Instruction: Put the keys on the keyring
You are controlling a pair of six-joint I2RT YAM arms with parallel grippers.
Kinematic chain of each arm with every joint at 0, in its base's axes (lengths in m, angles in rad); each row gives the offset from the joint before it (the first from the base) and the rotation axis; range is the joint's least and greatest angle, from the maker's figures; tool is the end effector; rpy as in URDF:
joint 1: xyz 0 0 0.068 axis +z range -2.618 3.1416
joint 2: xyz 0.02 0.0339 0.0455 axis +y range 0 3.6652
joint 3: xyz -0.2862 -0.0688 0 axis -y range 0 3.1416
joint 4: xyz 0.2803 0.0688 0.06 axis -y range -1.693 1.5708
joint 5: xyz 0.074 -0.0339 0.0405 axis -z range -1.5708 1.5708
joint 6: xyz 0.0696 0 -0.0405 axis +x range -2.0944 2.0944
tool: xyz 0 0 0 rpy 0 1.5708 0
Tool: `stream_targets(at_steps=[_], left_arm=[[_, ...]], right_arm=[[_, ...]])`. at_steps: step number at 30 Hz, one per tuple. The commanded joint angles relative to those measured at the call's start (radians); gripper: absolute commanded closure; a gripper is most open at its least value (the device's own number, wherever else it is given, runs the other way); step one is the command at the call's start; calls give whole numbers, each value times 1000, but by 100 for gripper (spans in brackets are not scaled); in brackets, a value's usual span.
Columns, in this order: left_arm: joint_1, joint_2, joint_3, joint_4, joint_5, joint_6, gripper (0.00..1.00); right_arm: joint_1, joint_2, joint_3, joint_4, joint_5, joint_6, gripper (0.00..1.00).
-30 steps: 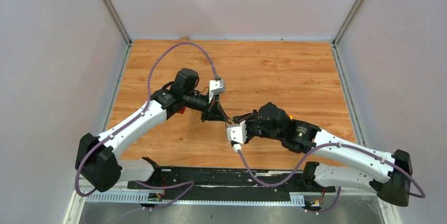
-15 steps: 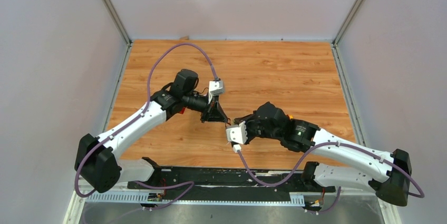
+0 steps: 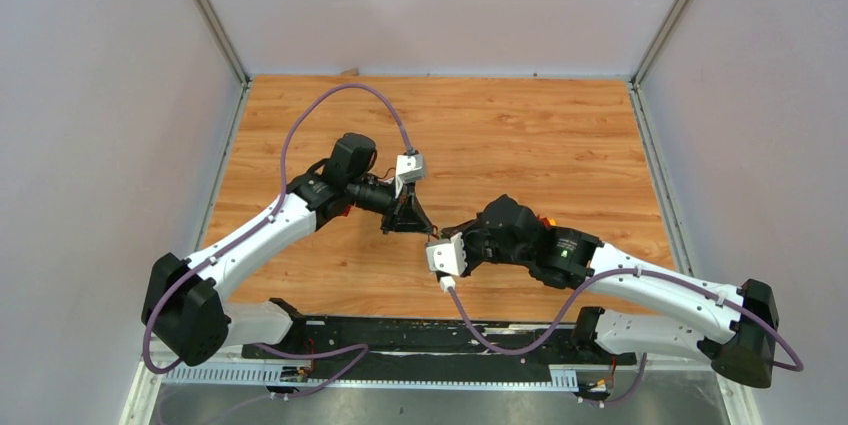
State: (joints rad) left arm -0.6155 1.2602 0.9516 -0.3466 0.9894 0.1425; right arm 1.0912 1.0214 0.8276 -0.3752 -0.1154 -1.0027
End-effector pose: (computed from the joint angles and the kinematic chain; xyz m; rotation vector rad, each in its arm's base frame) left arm 0.2169 -0.2246 0.2897 1.3070 1.7599 -1.3556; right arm 0.1210 0.2501 0.2854 -1.8865 1.0116 0.1753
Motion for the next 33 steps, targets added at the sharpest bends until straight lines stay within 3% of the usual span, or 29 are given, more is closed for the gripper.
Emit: stream_targets(at_steps=[1,33], left_arm=[[-6,-15,-2,40,26,-12,100],[-7,4,-21,73,43,-23,100]], right_arm=[[11,-11,32,54,-15,14,100],[47,-21,-5,128,1,10,100]])
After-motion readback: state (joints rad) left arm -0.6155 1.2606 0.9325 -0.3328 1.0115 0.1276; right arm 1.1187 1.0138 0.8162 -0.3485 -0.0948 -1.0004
